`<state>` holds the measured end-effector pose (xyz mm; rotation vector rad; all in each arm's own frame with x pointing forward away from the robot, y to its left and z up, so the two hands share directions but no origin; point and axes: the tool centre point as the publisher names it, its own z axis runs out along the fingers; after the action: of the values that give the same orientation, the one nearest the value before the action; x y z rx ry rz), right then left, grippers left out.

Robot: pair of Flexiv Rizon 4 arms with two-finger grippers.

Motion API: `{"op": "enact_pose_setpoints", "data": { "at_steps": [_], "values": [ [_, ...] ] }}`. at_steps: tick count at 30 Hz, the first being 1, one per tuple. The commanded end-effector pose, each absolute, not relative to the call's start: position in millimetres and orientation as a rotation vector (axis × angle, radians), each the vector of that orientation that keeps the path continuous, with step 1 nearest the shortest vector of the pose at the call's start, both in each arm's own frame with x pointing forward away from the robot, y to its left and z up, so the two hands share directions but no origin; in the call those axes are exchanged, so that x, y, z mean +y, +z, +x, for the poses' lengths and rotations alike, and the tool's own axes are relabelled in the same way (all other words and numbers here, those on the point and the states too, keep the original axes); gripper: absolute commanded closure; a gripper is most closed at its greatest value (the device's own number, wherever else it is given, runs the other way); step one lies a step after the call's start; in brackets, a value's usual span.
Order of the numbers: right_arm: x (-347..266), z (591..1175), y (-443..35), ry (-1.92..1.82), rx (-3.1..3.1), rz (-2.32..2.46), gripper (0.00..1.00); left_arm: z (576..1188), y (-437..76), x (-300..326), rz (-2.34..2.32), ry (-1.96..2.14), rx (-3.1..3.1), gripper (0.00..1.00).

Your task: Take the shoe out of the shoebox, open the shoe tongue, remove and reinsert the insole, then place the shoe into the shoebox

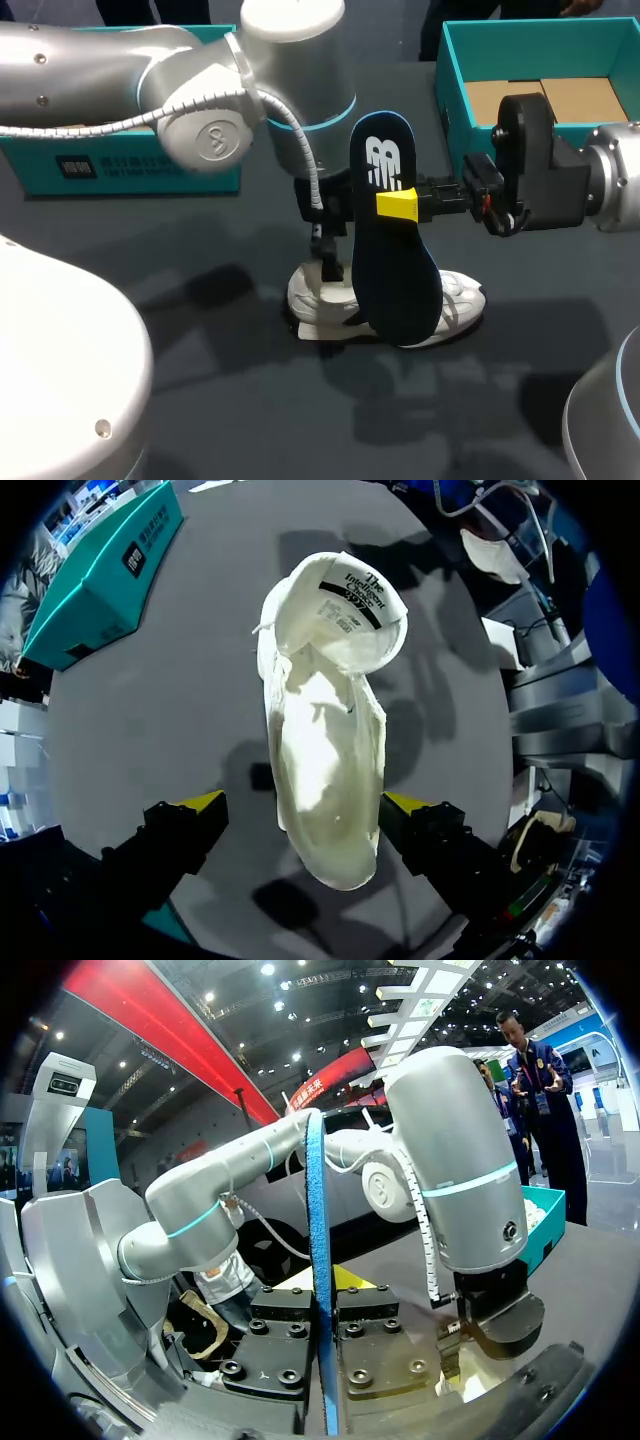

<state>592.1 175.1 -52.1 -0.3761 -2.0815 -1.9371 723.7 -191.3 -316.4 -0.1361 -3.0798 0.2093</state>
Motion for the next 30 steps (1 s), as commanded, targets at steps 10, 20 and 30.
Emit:
{"op": "enact_pose_setpoints", "data": {
  "at_steps": [10,20,30],
  "values": [
    [176,590,-53,-1.937,-2.084,-0.382,1.00,745,-357,-237,-0.089,0.179,-3.090,0.08],
    [176,590,-53,-1.937,-2.084,-0.382,1.00,739,-377,-239,-0.079,0.157,-3.099,0.43],
    [176,590,-53,-1.937,-2.084,-0.382,1.00,738,-380,-233,-0.073,0.138,-3.086,1.00]
  ]
}}
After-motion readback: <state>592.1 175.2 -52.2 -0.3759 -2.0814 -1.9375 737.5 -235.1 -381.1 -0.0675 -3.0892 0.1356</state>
